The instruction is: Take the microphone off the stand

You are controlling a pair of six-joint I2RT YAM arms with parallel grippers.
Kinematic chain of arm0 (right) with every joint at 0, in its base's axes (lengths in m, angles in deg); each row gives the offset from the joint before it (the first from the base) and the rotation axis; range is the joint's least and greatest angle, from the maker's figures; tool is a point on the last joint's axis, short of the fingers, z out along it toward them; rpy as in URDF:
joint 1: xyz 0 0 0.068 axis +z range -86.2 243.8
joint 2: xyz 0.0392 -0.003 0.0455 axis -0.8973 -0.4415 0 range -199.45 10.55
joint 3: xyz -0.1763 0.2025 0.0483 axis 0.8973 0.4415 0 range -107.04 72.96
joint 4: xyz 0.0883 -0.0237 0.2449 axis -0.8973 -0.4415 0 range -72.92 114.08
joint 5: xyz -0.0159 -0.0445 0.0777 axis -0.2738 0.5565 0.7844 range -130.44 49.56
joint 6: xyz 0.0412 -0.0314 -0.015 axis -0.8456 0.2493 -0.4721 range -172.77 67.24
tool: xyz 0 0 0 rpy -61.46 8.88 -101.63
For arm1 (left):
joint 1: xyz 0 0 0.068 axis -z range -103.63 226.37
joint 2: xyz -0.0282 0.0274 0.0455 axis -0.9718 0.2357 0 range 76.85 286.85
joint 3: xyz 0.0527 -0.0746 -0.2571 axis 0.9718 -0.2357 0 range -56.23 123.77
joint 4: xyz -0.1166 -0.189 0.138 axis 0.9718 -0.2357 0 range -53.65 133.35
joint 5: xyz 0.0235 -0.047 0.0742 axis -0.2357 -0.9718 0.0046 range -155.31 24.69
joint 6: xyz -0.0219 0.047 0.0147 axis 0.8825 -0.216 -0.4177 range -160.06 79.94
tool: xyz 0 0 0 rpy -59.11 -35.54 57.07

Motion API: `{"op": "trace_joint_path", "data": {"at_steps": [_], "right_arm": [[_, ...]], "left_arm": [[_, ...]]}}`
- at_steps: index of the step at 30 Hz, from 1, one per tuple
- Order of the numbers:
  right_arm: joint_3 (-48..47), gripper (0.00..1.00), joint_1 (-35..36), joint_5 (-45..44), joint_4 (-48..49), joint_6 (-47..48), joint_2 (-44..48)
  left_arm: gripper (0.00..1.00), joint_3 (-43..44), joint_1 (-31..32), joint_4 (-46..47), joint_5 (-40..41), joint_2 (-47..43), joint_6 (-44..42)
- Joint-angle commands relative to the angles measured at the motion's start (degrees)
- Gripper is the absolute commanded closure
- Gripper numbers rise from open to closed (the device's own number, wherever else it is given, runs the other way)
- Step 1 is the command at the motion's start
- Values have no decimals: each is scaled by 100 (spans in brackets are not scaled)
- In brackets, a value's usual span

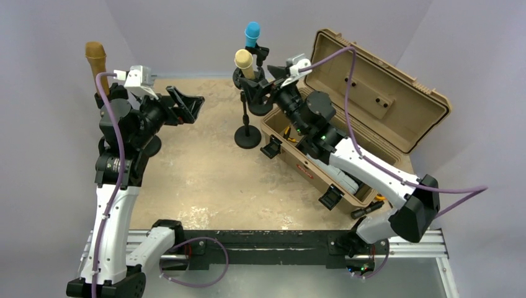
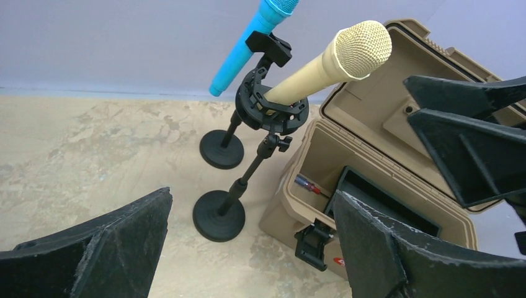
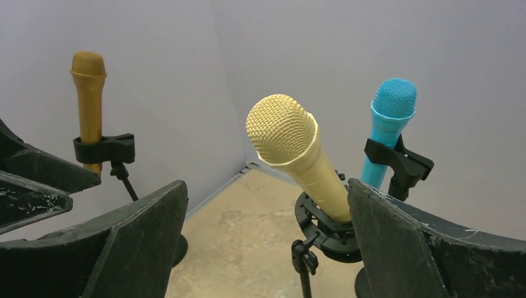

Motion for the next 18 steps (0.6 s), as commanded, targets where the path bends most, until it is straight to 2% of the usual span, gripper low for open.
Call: {"op": "trace_joint_path", "data": {"at_steps": [1,6,18], "right_arm": [[-271,2,234,-1000,547,347,-190],[-602,3,271,-1905,497,526,-655],[-862,4,287,-1835,1151,1231,-1230]], "left_arm": [[0,-92,64,365,-202,-82,141],[0,-236,224,558,-291,-110,173],[0,-301,714,504,-88,115,-111]]}}
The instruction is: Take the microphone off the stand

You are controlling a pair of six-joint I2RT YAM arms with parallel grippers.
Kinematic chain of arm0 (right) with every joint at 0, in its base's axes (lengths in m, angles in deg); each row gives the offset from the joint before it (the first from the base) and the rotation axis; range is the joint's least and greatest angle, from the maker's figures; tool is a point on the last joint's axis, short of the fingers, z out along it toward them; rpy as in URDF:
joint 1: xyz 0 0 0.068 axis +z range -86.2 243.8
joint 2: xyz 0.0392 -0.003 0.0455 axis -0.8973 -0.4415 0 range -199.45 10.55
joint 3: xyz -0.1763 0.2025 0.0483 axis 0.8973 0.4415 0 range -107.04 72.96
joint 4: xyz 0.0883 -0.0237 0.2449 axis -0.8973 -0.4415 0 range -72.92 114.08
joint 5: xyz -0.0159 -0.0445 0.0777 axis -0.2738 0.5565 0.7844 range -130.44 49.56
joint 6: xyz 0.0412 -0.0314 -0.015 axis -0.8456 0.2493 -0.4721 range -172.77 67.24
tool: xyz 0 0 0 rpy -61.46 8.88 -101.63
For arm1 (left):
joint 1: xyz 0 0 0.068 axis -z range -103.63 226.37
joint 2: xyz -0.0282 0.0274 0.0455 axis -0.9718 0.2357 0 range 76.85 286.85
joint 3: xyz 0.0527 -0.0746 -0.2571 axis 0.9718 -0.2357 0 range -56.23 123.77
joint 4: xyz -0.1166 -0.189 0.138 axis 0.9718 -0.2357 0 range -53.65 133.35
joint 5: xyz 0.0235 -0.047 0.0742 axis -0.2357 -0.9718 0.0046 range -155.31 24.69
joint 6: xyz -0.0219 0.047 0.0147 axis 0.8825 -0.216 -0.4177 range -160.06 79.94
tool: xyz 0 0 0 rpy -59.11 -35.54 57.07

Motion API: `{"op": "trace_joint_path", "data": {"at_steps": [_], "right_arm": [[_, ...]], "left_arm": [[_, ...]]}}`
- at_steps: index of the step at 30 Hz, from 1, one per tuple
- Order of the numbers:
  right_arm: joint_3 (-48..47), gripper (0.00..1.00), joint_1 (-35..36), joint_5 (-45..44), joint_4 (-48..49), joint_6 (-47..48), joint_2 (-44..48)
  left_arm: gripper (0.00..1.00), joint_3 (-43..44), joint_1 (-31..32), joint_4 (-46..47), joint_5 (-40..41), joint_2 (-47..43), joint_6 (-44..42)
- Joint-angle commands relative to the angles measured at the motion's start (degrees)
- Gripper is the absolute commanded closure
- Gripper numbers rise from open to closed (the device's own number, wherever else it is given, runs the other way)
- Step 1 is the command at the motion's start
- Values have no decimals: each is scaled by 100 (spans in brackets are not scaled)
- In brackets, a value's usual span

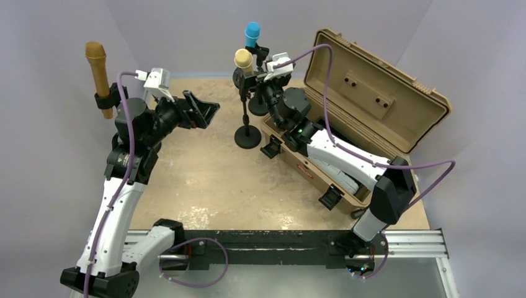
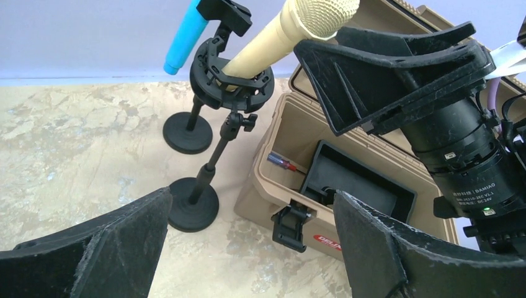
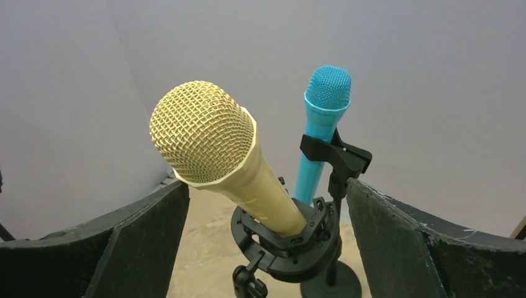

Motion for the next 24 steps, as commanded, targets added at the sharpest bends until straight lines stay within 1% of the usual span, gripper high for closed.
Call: {"op": "trace_joint_path", "data": {"at_steps": [1,5,9,15,24], "right_arm": [[-301,5,12,-58,673,361,-87],[-327,8,22,-16,988,482,-230],[-423,14,30,95,1125,548,-359],[-521,17,49,165,1227,622,-511],[-570,22,75,230,1543,985,-699]], "left_arm": [[0,19,118,179,116,-10,-203],[0,9,212,112,316,-52,-331],[0,33,268,10,516,-117,-430],[0,44,292,-54,669,-192,-507],[0,17,292,-45,740,-203,-498]]}}
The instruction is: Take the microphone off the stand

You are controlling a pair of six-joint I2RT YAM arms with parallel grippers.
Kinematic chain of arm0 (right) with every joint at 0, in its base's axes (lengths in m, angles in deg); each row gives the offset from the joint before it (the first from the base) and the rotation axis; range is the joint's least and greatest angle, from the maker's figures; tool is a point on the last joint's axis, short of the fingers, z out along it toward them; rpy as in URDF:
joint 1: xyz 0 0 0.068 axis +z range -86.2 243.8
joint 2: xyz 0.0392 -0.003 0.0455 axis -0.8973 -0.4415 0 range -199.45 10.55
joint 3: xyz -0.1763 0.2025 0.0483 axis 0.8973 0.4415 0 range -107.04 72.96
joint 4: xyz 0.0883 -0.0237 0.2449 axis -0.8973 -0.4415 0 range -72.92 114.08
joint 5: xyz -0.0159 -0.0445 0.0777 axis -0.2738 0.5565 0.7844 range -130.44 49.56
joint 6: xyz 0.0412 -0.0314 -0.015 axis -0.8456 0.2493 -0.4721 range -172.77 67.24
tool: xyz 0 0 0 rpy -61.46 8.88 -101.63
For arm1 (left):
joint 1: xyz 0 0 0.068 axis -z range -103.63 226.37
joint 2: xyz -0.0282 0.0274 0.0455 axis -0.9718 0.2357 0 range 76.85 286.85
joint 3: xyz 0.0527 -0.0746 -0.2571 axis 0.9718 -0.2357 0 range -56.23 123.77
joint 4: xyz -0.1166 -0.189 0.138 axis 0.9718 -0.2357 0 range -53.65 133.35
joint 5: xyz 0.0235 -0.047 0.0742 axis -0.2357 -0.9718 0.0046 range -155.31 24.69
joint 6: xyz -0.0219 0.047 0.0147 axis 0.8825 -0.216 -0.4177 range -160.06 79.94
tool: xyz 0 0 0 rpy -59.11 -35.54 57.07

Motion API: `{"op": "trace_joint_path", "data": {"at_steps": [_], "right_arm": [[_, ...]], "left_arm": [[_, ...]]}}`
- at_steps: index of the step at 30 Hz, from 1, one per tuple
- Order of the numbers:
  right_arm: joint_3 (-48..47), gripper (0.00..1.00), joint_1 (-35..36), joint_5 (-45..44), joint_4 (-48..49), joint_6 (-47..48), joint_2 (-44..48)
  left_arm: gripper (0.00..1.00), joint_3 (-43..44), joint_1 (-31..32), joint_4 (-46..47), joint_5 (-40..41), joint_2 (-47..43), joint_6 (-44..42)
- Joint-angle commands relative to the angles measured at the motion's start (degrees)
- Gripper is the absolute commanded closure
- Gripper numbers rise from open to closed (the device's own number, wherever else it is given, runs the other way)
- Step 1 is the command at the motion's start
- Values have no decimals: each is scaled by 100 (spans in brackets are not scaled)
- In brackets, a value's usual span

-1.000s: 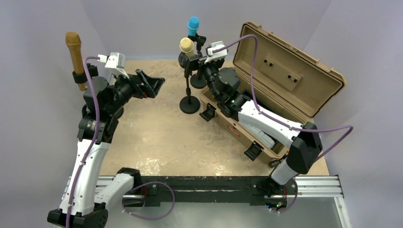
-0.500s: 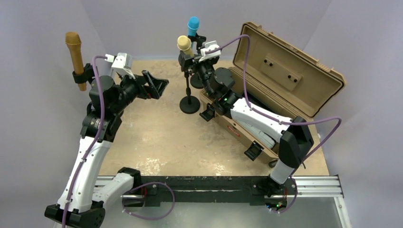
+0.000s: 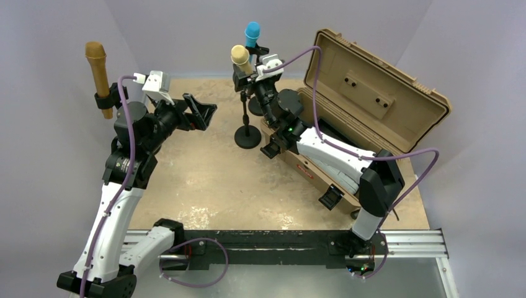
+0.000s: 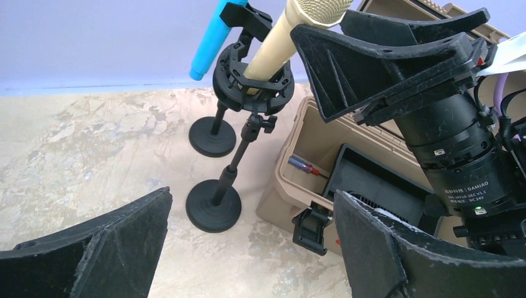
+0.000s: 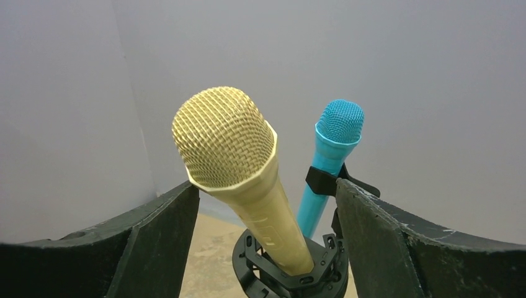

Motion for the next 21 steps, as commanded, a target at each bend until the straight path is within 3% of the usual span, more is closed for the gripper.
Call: {"op": "trace_joint_path", "data": {"at_steps": [1,6,9,15,21], "right_arm": [[-371,23,29,56,521,334,-146],[-528,26,67,-55,613,694,-393],[-599,35,81,-238,630,874,-497],[-569,43,148,-279,775,1123,-437],[-834,66,355,-428,740,1570,-301]], "left_arm": [[0,18,39,134,117,-66,-104],[0,0,39,130,154,-52,-121],[1,-9,39,139,162,-38,-119],[1,-25,39,148,172,-24,-113],[1,-32,39,148,199,-6,-113]]}}
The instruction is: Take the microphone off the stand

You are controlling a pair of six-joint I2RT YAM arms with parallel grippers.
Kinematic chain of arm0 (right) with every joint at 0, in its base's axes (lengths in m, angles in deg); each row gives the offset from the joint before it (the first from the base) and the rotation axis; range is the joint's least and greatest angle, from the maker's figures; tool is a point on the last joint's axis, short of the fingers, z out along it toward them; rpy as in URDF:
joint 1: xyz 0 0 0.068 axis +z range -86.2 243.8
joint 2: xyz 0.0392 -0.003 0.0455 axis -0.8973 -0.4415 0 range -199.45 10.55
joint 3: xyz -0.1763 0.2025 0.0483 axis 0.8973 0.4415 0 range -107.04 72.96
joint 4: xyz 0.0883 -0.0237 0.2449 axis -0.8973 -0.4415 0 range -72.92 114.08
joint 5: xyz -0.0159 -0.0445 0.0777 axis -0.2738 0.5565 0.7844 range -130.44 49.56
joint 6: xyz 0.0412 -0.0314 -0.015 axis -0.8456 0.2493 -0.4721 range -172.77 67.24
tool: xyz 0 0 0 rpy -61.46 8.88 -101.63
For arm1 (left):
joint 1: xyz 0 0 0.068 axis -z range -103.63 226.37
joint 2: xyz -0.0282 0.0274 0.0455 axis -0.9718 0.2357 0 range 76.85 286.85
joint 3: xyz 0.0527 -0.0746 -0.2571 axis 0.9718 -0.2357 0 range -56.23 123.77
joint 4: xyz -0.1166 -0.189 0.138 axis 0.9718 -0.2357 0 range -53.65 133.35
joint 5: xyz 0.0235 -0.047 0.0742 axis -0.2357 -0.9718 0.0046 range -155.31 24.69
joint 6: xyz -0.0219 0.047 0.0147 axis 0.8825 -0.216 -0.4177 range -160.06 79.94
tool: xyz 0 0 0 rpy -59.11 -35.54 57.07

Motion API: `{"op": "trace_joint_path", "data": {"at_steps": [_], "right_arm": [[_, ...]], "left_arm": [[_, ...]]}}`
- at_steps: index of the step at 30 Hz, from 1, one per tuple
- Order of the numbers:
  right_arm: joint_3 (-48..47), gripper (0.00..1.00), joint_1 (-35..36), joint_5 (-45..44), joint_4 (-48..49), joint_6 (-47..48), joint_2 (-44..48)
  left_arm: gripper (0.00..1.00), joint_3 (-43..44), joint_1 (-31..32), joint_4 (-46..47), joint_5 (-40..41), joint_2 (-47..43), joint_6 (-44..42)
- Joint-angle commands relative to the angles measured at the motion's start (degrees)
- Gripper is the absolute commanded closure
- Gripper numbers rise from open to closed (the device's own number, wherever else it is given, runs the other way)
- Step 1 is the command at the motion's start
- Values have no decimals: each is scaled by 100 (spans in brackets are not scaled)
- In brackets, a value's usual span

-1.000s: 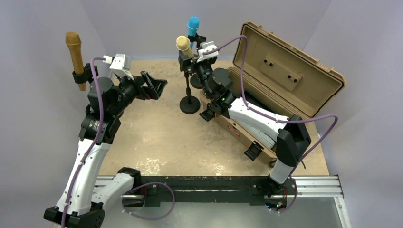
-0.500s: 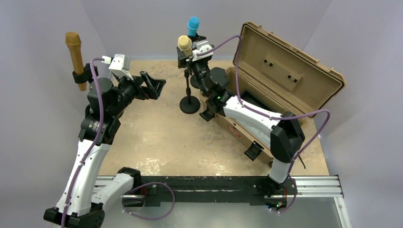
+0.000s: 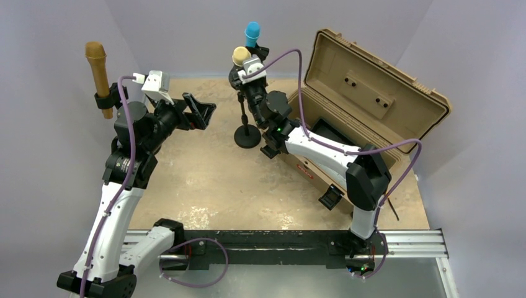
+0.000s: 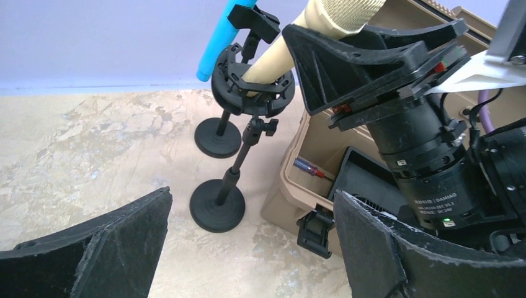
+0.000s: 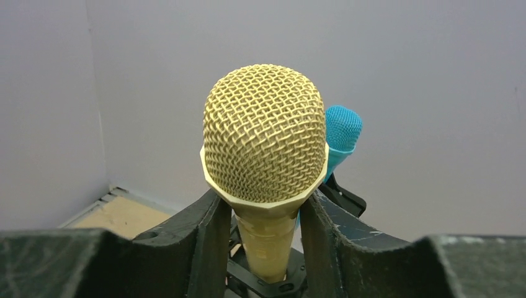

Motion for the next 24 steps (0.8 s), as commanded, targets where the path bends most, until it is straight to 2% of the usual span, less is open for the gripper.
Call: {"op": "trace_joint_path", "data": {"at_steps": [1,9,14,20,24], "right_arm": [[-527,68,227,-254,339,496,352],[-888,76,488,-457,243,855,756],[-878,85,672,-546,-56,853,1138],[-809,95,1136,-392,-1302,424,1601],[-453,100,1225,-163,-2315,-549,1880]], "left_arm": [[1,-30,37,145,69,-7,-93],[1,-48,39,162,68,-11,-67],[1,-30,39,133,110,6,-82],[1,6,39,70,189,60,-158],[1,91,39,-93,430,51,-280]]}}
